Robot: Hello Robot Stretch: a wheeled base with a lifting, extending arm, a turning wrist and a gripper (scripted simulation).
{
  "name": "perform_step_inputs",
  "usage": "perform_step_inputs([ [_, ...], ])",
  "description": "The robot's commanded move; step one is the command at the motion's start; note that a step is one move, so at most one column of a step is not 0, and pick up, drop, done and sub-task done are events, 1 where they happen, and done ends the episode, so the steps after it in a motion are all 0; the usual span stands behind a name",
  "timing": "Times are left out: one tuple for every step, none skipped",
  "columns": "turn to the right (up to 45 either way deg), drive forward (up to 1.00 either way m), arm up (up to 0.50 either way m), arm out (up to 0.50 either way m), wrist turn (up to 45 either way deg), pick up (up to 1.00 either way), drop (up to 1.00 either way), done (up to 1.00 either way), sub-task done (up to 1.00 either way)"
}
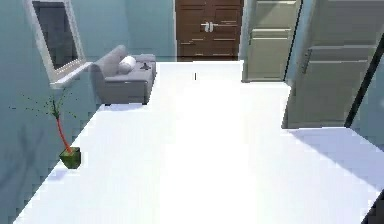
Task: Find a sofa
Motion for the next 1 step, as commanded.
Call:
perform_step_inputs([
  [0.0,1.0,0.0,0.0,0.0,0.0,0.0,0.0,0.0],
])
